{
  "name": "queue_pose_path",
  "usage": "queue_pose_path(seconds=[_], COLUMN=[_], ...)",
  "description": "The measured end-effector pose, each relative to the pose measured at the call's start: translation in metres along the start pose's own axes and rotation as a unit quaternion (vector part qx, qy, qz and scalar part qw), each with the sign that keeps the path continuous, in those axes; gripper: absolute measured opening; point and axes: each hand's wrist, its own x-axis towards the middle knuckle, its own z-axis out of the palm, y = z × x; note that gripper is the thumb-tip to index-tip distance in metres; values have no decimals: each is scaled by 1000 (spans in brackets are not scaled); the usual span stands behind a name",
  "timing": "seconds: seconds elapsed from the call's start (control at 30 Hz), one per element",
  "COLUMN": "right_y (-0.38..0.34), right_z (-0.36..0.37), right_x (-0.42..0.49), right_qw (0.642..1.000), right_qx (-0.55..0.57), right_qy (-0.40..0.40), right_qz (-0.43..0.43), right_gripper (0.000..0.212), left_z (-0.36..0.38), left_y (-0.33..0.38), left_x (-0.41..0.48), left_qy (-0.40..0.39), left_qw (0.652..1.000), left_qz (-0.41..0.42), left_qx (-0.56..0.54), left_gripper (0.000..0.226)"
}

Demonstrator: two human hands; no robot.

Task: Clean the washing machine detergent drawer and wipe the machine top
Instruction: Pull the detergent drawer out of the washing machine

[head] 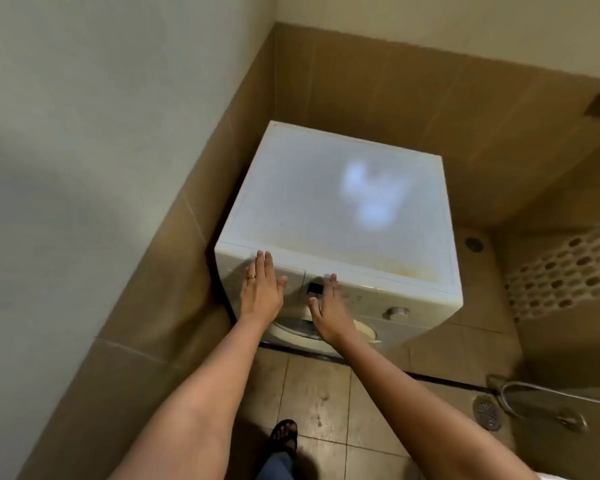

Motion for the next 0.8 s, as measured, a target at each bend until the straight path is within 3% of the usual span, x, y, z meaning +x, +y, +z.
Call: queue_pose_path(seconds=[0.17,0.3,0.37,0.47,0.5,0.6,0.67,0.73,0.8], right_y=[-16,-24,-27,-30,-34,-40,-48,-54,-60], right_z=[37,61,72,82,83,88,88,88,87], right_x=[7,37,51,72,78,92,96,101,104], right_qw=[998,962,886,760,722,613,560,522,507], right_qx=[51,251,425,606,645,737,772,797,804], right_qy=[22,-28,-74,-94,-86,-38,-5,22,40], right_qz=[4,108,170,215,236,280,300,303,307], right_gripper=[44,48,69,95,100,107,104,100,91], left_z=[12,16,16,21,23,34,40,41,40], left_y=[-26,-35,-38,-43,-46,-50,-51,-53,-52], left_x=[6,22,33,51,56,64,63,66,74], left_qy=[-3,-6,-56,-109,-100,-70,-68,-59,-53], left_qw=[987,932,865,686,651,593,555,531,533], left_qz=[-103,-226,-313,-381,-387,-384,-369,-359,-358], left_qx=[-122,-285,-387,-610,-645,-704,-742,-765,-764], left_gripper=[67,63,64,72,74,73,73,74,71])
